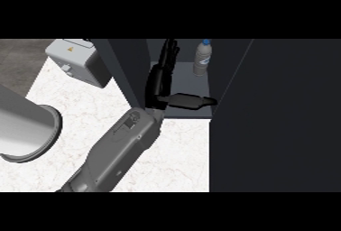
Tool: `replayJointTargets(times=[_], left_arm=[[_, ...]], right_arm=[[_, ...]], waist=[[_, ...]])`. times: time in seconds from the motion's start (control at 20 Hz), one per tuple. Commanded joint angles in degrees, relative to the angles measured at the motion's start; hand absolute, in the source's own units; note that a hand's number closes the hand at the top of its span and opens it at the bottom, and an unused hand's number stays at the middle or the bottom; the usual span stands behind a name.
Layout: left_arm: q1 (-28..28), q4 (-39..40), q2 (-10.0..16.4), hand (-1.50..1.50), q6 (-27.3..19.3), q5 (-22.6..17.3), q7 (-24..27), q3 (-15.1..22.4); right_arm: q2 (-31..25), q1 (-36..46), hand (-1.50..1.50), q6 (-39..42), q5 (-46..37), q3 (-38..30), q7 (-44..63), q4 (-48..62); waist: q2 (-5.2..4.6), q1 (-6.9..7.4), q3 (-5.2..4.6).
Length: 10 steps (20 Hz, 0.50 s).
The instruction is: Pick up the bottled water, place it into the cabinet and close the cabinet
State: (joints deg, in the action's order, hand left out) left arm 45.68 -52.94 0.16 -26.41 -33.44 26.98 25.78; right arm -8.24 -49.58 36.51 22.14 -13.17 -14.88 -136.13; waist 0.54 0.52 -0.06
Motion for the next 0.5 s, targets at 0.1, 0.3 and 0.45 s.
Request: replayJointTargets(times=[0.1,0.3,0.45], left_arm=[[-13.0,-16.4,3.7,-1.50,0.2,2.1,-2.7,5.2],[-21.6,-25.9,3.8,-1.50,-1.8,3.2,-3.5,9.4],[-25.8,-34.9,8.7,-1.50,-3.3,3.2,-6.9,9.3]], right_arm=[[0.9,0.4,-1.50,-3.0,0.5,1.2,4.8,-7.2],[-0.8,2.1,-1.50,-3.8,0.9,0.6,5.7,-7.6],[-0.4,-2.1,-1.50,-0.5,0.0,4.2,5.2,-10.5]], waist=[[-0.12,0.29,0.01],[-0.17,0.40,0.00],[0.01,0.10,-0.01]])
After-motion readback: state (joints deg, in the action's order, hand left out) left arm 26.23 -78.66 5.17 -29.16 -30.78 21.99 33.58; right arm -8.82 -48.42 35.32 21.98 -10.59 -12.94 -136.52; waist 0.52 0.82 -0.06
